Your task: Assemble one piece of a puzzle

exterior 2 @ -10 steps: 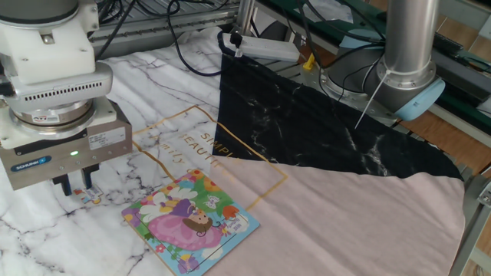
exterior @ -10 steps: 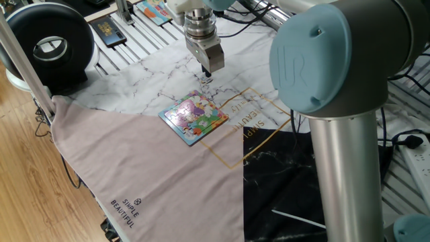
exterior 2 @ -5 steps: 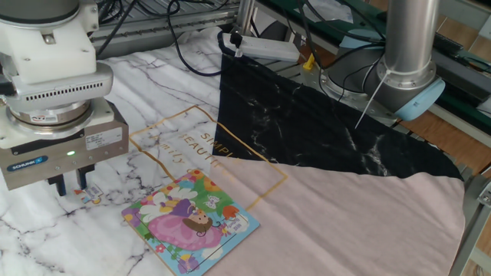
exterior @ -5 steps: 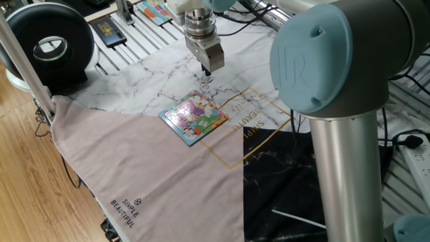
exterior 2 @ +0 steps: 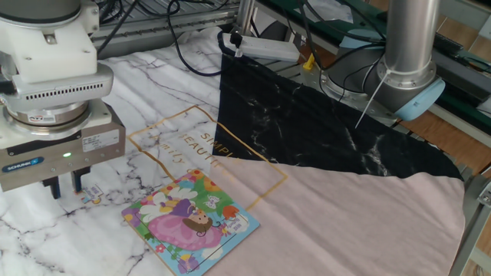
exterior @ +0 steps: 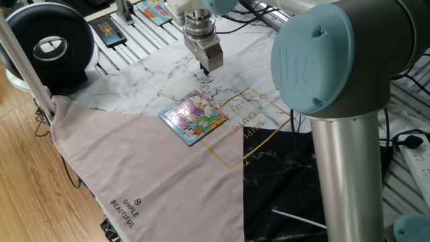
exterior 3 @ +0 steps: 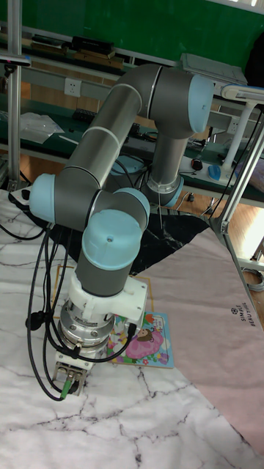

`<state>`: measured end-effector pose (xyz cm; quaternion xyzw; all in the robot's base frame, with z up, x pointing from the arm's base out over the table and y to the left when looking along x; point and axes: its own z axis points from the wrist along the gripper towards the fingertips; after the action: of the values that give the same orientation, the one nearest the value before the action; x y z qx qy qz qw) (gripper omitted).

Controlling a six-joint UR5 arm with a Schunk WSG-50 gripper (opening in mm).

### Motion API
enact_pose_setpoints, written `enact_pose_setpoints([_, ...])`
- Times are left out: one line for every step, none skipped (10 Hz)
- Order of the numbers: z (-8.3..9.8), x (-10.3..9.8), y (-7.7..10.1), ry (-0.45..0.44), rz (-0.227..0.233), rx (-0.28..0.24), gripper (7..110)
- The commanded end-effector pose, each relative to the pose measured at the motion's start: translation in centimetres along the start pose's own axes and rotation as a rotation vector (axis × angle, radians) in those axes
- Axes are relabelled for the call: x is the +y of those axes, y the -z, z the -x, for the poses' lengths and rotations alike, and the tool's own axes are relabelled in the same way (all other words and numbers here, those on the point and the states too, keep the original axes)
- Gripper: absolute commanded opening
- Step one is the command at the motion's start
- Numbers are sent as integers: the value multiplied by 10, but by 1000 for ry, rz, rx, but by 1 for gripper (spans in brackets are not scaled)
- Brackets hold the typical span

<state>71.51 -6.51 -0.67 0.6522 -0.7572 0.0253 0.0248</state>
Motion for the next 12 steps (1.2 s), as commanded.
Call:
enact_pose_setpoints([0, -7, 1, -4, -28, -5, 22])
enact_pose_setpoints([0, -7, 1, -7, -28, -5, 22])
enact_pose_setpoints([0, -7, 1, -12, -26, -5, 22])
enact_pose_setpoints([-3, -6, 1, -18, -23, 4, 22])
enact_pose_setpoints([-2, -5, 1, -21, -21, 0, 22])
enact_pose_setpoints([1, -4, 1, -29, -16, -9, 22])
enact_pose_setpoints([2, 0, 1, -36, 0, -12, 22])
enact_pose_setpoints([2, -1, 1, -39, -1, -13, 22])
enact_pose_setpoints([1, -1, 1, -41, -3, -11, 22])
enact_pose_setpoints([1, -1, 1, -41, -3, -11, 22])
enact_pose_setpoints([-1, -1, 1, -44, -3, -4, 22])
enact_pose_setpoints([-8, 4, 1, -52, 15, 28, 22])
